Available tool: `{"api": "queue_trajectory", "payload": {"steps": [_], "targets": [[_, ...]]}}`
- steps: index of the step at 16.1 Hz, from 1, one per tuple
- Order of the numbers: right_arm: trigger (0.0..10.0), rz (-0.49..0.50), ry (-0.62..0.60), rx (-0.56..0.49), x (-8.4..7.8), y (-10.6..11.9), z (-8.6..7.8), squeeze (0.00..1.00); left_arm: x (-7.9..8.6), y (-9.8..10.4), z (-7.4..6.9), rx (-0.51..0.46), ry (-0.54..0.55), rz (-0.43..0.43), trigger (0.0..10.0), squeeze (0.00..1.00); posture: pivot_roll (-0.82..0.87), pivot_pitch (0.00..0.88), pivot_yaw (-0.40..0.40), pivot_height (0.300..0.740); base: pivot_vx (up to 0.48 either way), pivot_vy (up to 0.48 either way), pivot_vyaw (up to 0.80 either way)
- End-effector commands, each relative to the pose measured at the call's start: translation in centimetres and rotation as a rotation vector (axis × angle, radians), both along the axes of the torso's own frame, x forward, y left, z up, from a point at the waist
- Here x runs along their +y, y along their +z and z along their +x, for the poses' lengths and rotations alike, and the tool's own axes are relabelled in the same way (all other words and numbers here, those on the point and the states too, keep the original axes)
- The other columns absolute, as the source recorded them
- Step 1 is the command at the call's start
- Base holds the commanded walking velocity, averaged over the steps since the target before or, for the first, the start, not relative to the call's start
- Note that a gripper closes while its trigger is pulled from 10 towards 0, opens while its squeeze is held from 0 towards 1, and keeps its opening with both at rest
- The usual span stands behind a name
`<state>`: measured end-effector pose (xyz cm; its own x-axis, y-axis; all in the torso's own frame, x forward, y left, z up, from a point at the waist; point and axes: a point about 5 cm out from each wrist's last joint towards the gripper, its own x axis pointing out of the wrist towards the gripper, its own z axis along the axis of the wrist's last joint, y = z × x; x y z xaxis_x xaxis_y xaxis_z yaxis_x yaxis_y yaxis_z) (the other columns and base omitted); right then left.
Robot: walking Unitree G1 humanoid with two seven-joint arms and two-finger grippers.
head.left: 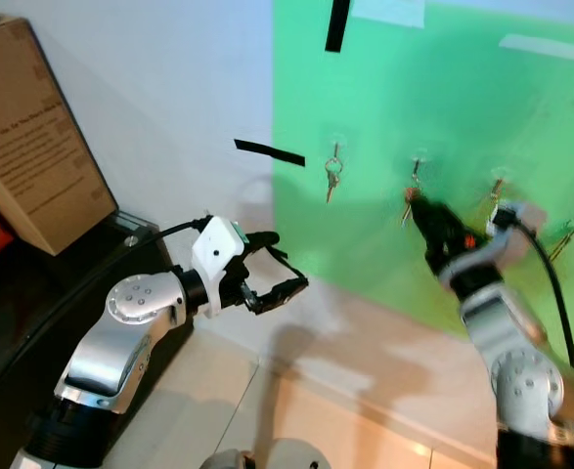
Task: Hang keys on a hook
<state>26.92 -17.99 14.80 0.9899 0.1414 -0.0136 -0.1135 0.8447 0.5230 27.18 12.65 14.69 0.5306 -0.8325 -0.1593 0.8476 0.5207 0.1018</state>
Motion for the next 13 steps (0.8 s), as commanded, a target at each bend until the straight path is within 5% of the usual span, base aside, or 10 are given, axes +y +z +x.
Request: {"api": "queue_trajectory", "payload": {"steps": [1,5,7,10,13], "targets": [[10.0,-0.013,0.016,-0.017,0.2,0.4,-0.2,1.0,0.0,-0.1,0.0,-0.001,0.001,-0.004,10.0,0.0,-0.04,0.0,0.052,0.74,0.0,0.0,0.0],[10.0,-0.064,0.024,-0.043,0.8,0.9,-0.1,1.0,-0.2,0.0,0.1,-0.005,0.007,-0.015,10.0,0.0,-0.06,0.0,0.066,0.74,0.0,0.0,0.0],[10.0,-0.22,-0.018,-0.007,0.3,0.0,-0.6,1.0,0.0,-0.1,0.3,-0.009,0.059,-0.034,10.0,0.0,-0.06,0.0,0.069,0.74,0.0,0.0,0.0],[10.0,-0.338,-0.04,0.044,0.4,-1.6,-1.8,1.0,0.9,-1.2,0.7,-0.006,0.245,-0.038,10.0,0.0,-0.06,0.0,0.063,0.74,0.0,0.0,0.0],[10.0,-0.342,-0.144,0.075,0.1,-3.0,-3.5,1.0,2.1,-3.0,0.6,0.02,0.468,0.0,10.0,0.0,-0.05,0.0,0.046,0.74,0.0,0.0,-0.53]]}}
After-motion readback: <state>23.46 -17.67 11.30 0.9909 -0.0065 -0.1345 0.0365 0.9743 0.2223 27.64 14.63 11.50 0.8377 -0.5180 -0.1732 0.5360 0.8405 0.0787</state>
